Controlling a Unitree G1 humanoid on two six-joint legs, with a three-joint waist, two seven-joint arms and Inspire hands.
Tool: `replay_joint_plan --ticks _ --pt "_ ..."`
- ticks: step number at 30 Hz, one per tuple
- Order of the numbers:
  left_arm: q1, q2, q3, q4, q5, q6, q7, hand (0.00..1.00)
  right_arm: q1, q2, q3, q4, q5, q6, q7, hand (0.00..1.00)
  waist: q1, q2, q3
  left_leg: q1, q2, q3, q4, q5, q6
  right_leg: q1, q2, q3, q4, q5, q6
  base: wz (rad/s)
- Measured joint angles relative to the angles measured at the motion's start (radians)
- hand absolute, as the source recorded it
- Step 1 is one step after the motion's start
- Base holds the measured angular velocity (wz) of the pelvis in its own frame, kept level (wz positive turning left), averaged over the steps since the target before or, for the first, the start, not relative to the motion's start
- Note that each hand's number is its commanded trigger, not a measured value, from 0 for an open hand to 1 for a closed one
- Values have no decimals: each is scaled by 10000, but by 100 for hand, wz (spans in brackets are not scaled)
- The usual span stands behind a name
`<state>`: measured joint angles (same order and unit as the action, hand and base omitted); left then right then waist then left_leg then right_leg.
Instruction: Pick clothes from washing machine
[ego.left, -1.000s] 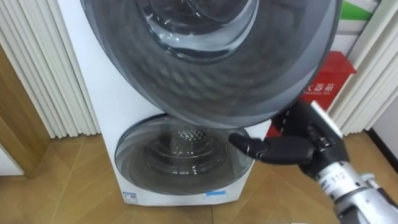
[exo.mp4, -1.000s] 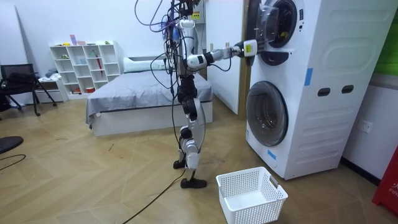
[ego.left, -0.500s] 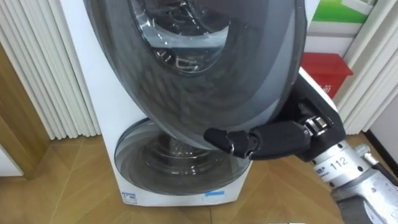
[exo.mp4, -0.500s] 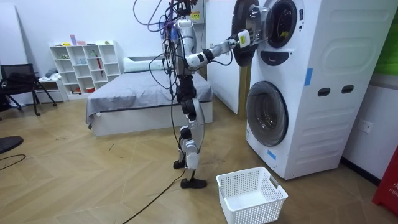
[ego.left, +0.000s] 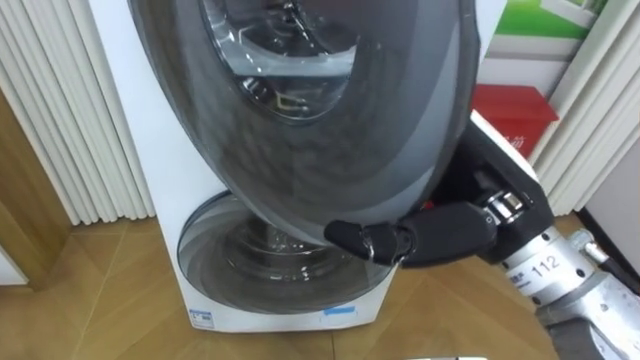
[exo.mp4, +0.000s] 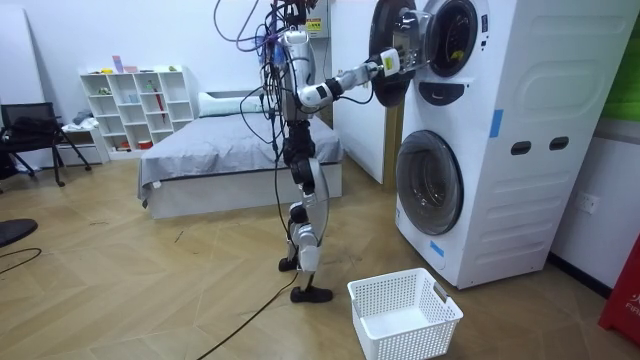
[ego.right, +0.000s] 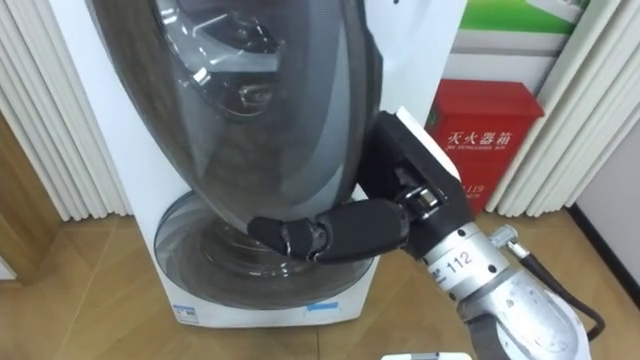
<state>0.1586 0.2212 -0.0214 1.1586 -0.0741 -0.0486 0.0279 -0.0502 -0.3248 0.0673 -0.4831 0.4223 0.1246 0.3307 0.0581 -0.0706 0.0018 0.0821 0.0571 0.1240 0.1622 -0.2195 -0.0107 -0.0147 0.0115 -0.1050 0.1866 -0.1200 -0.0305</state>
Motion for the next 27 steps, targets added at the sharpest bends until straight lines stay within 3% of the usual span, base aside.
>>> replay_joint_plan --ticks 8,15,21,22,27 --pt "-167 361 -716 -3 0 3 37 0 1 48 550 -1 82 -135 109 0 16 -192 -27 33 68 123 21 49 -79 -33 86 132 5 58 -89 -6" --pt "-235 399 -824 -12 2 23 364 0 1 183 1304 -2 102 -401 139 0 53 -295 -24 -13 157 94 -8 114 -185 -35 147 45 -4 122 -183 1" --pt "-232 421 -1009 9 3 158 478 0 -138 604 2186 -2 102 -495 433 0 431 -327 -36 -75 319 0 40 224 -377 -35 258 -73 -26 182 -355 5" --pt "-200 417 -1008 -11 37 195 474 0 -232 631 2380 11 93 -491 626 0 624 -318 -31 -98 343 -41 44 240 -405 -44 265 -103 -29 190 -400 16" --pt "-175 416 -980 -33 86 380 406 0 -792 695 3141 18 80 -460 1538 0 1140 -378 -79 -244 326 -519 86 269 -451 47 246 -529 -78 118 -472 29"
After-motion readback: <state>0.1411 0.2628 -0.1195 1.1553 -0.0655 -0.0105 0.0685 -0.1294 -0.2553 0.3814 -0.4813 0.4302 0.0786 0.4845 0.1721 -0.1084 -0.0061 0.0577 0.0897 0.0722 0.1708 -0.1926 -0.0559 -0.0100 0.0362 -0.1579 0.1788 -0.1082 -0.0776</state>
